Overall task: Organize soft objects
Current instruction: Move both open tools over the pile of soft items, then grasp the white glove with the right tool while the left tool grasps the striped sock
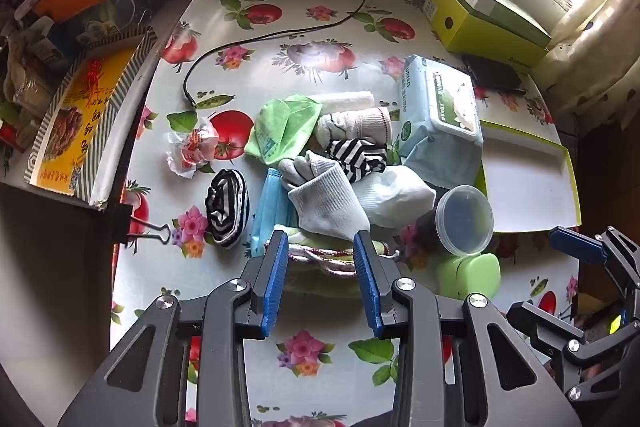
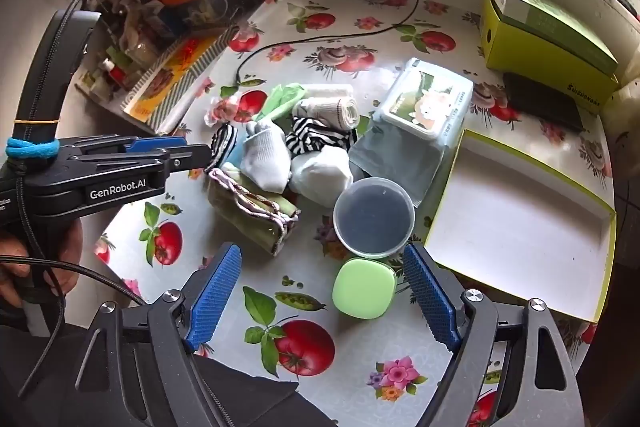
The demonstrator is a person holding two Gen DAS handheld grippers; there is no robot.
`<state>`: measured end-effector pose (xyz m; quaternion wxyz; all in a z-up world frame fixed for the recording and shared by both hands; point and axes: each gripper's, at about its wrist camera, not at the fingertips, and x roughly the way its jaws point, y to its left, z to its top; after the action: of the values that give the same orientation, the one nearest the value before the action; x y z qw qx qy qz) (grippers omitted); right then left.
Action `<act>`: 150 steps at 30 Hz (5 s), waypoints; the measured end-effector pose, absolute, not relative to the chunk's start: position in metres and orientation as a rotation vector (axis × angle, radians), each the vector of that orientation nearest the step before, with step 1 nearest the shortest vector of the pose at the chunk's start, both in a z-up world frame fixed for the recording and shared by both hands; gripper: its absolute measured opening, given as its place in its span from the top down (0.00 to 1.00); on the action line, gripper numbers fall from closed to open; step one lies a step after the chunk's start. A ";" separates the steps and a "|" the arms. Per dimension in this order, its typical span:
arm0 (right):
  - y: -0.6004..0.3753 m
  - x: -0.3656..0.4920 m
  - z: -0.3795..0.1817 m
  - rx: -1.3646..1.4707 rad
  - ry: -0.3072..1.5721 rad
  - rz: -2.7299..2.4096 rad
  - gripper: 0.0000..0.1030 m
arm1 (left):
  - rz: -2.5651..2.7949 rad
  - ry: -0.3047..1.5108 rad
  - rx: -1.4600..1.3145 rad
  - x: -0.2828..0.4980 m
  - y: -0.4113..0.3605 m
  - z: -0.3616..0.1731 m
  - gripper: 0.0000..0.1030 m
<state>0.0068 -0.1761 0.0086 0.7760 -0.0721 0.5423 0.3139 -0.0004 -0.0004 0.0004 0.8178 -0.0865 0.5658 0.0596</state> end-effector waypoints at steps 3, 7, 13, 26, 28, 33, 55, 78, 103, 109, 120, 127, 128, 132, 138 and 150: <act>-0.176 0.009 0.010 -0.143 1.180 0.673 0.18 | 0.131 1.205 -0.178 -0.002 -0.002 0.001 0.66; -0.167 0.006 0.012 -0.153 1.161 0.715 0.18 | 0.122 1.214 -0.193 -0.005 0.001 -0.004 0.66; -0.166 0.008 0.014 -0.139 1.170 0.740 0.18 | 0.118 1.213 -0.182 -0.009 0.002 -0.007 0.66; -0.161 0.009 0.012 -0.159 1.170 0.730 0.18 | 0.125 1.239 -0.187 0.001 0.001 -0.005 0.66; -0.160 0.010 0.013 -0.164 1.169 0.726 0.18 | 0.126 1.237 -0.185 0.001 0.001 -0.006 0.66; -0.159 0.011 0.013 -0.171 1.170 0.718 0.18 | 0.123 1.246 -0.184 0.002 0.002 -0.010 0.66; -0.158 0.016 0.008 -0.166 1.189 0.706 0.18 | 0.073 1.281 -0.170 0.010 0.000 -0.017 0.66; -0.155 0.018 0.007 -0.167 1.188 0.707 0.18 | 0.059 1.275 -0.202 0.013 0.004 -0.017 0.66; -0.150 0.019 0.012 -0.168 1.196 0.709 0.18 | 0.085 1.280 -0.234 0.008 0.014 -0.023 0.66; -0.148 0.019 0.011 -0.170 1.199 0.713 0.18 | 0.094 1.281 -0.221 0.008 0.014 -0.023 0.66; -0.146 0.021 0.010 -0.170 1.202 0.712 0.18 | 0.100 1.281 -0.224 0.008 0.017 -0.026 0.66; -0.140 0.025 0.009 -0.167 1.202 0.716 0.18 | 0.097 1.286 -0.252 0.007 0.024 -0.031 0.66; -0.139 0.026 0.009 -0.168 1.203 0.717 0.18 | 0.097 1.287 -0.254 0.007 0.024 -0.031 0.66; -0.135 0.028 0.008 -0.172 1.206 0.723 0.18 | 0.098 1.289 -0.266 0.007 0.028 -0.033 0.66; -0.131 0.032 0.008 -0.174 1.218 0.723 0.18 | 0.110 1.288 -0.293 0.008 0.035 -0.036 0.66; -0.111 0.038 0.003 -0.193 1.228 0.765 0.28 | 0.156 1.274 -0.374 0.005 0.065 -0.044 0.66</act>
<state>0.0376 -0.1110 0.0032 0.7452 -0.0880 0.5610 0.3495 0.0048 0.0650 -0.0435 0.7848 -0.1734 0.5906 0.0721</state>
